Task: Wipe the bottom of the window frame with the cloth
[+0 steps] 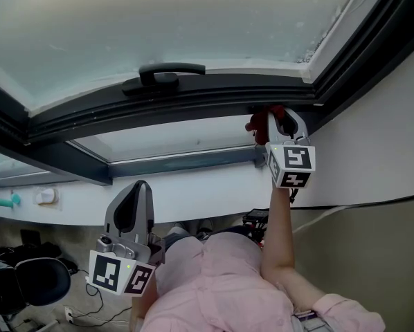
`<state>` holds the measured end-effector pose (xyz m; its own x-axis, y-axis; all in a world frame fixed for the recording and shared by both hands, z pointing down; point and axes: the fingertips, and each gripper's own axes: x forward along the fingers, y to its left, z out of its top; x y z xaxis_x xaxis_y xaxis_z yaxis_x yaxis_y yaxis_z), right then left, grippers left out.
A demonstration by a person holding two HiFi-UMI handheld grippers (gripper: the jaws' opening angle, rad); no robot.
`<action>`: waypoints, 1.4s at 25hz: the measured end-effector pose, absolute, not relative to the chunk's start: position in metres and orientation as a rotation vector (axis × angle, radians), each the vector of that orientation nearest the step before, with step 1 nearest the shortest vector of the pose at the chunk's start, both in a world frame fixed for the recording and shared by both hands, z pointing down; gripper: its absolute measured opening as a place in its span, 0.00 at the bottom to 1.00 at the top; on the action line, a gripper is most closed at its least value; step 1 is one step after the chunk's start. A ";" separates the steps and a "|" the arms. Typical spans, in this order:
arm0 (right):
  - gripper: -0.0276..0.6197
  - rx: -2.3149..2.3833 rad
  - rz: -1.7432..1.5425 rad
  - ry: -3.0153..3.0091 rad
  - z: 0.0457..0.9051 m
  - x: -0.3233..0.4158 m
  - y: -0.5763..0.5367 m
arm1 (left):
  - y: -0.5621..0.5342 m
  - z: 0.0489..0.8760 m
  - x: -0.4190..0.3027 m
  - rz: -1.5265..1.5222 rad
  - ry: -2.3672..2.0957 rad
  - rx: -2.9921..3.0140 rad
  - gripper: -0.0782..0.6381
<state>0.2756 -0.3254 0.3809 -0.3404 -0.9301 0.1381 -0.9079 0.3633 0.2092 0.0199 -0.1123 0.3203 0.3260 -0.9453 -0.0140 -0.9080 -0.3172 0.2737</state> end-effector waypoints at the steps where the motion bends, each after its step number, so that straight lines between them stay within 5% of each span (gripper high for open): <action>1: 0.13 1.650 -0.135 -2.391 0.381 0.276 -0.326 | -0.112 0.321 0.021 -0.252 -1.688 2.374 0.11; 35: 0.13 1.888 -0.040 -2.253 0.384 0.331 -0.336 | -0.105 0.319 0.035 -0.258 -1.719 2.364 0.11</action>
<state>0.3315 -0.3361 0.3843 -0.1635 -0.9771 0.1362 -0.9716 0.1834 0.1496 0.0355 -0.1046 0.3192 0.3057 -0.9519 -0.0197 -0.9156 -0.2996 0.2681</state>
